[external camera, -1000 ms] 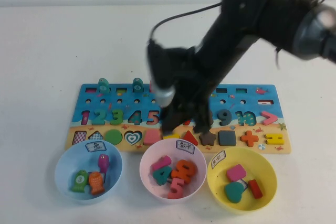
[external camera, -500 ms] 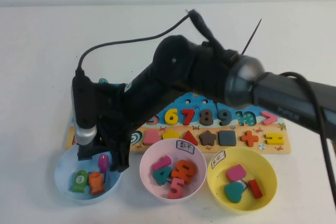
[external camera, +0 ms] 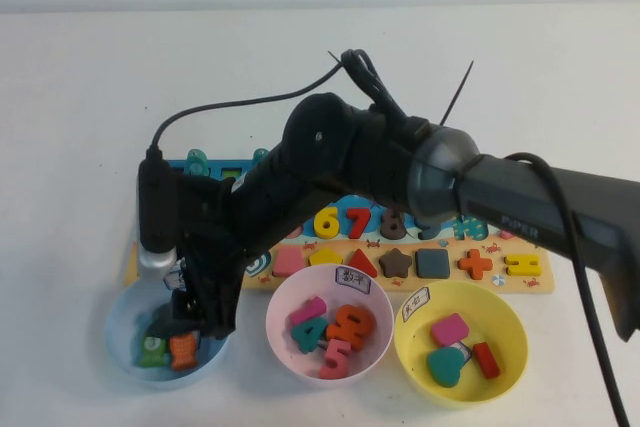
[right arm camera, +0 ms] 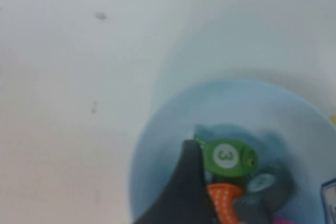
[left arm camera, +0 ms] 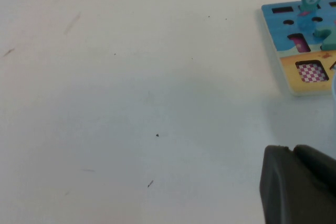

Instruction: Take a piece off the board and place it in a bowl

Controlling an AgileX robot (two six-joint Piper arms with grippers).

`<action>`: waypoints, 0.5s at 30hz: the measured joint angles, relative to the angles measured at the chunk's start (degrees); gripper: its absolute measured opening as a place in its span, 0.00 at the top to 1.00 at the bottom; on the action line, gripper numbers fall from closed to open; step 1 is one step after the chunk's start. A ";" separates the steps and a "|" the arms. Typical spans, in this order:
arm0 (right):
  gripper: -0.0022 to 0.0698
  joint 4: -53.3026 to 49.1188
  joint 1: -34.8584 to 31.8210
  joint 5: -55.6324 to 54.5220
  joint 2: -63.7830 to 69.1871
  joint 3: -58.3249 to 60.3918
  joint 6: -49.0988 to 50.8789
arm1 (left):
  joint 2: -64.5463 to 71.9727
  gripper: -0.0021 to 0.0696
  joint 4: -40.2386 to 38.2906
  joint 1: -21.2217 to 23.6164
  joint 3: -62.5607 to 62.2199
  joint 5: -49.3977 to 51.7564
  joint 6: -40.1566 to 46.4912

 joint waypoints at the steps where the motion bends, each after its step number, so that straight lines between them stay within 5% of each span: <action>1: 0.18 0.00 0.00 0.77 -0.31 0.00 0.00 | 0.00 0.98 0.00 0.00 0.00 0.00 0.00; 4: 0.29 0.00 0.00 4.51 -2.07 0.00 0.14 | 0.00 0.98 0.00 0.00 0.00 0.00 0.00; 11: 0.83 -0.17 -3.94 14.30 -7.51 0.00 1.32 | 0.00 0.98 0.00 0.00 0.00 0.00 0.00; 15: 0.96 0.50 -8.20 18.93 -9.63 0.00 1.32 | 0.00 0.98 0.00 0.00 0.00 0.00 0.00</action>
